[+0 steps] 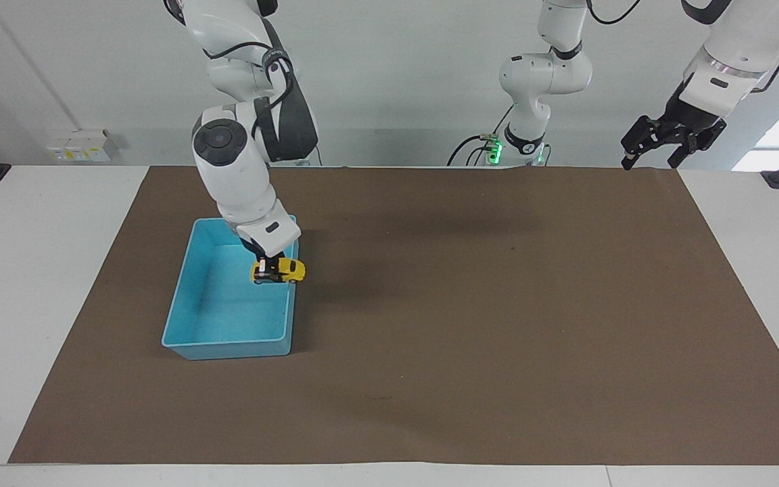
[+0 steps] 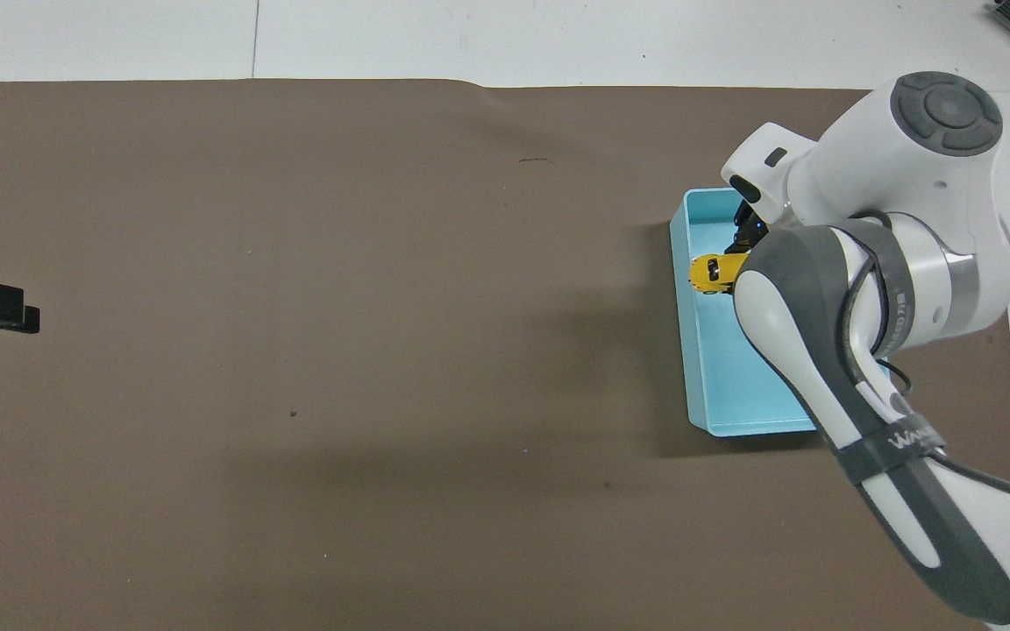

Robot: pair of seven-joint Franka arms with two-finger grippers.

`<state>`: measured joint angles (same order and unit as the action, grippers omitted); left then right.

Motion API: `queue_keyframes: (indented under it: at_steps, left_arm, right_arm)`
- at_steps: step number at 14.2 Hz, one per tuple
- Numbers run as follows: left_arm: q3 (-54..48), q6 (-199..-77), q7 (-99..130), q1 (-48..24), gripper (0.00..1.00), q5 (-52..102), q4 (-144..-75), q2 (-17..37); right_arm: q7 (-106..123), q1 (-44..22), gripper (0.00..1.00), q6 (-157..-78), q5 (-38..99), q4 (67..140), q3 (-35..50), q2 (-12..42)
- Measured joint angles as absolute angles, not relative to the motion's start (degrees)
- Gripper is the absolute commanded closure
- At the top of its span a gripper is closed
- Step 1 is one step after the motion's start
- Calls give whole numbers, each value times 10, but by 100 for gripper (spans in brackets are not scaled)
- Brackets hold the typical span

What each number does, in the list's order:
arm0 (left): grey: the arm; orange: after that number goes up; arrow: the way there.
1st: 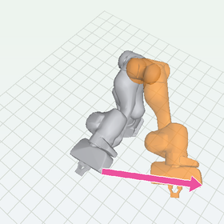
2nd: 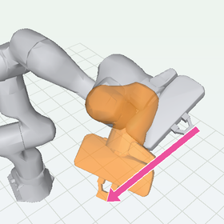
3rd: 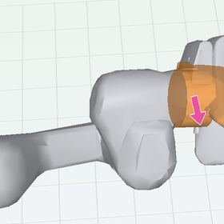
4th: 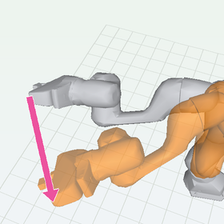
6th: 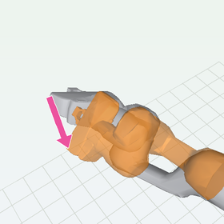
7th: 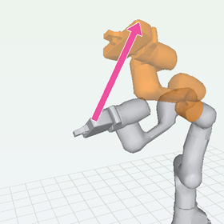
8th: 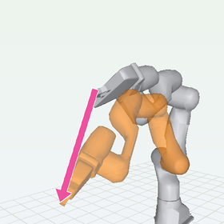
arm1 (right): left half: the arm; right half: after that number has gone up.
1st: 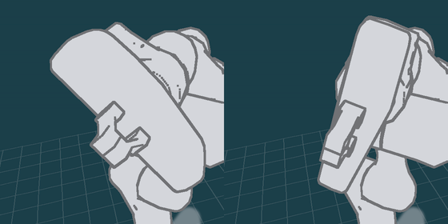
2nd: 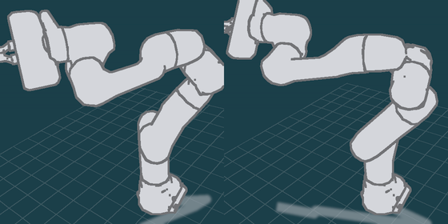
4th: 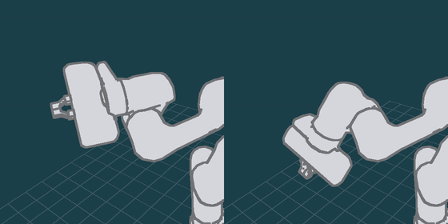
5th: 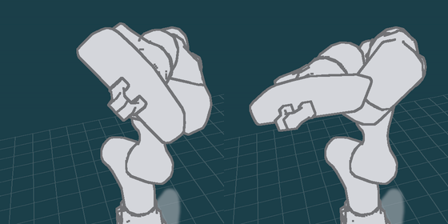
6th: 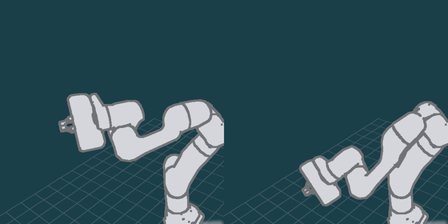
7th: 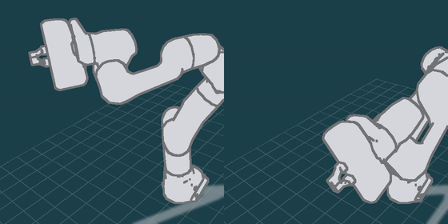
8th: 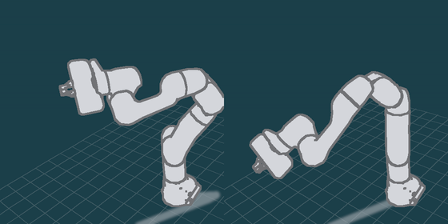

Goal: Wind up and store yellow beetle car
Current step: 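Lift the car with the right gripper over into the blue bin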

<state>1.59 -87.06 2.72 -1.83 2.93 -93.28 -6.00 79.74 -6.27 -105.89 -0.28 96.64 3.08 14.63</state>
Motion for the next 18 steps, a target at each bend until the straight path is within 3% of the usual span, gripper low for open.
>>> queue_keyframes:
  at_steps: [4, 12, 18]
  left_arm:
    - [16, -871, 27, -18, 0, 29, -933, -60]
    - [13, -871, 18, -18, 0, 22, -933, -60]
    - [18, -870, 18, -18, 0, 21, -933, -60]
  right_arm:
    - [846, -28, 100, -1074, -3, 1012, 30, 125]
    - [880, -3, 100, -1196, -4, 1156, 29, 61]
    - [885, 7, 100, -1272, -14, 1214, 29, 57]
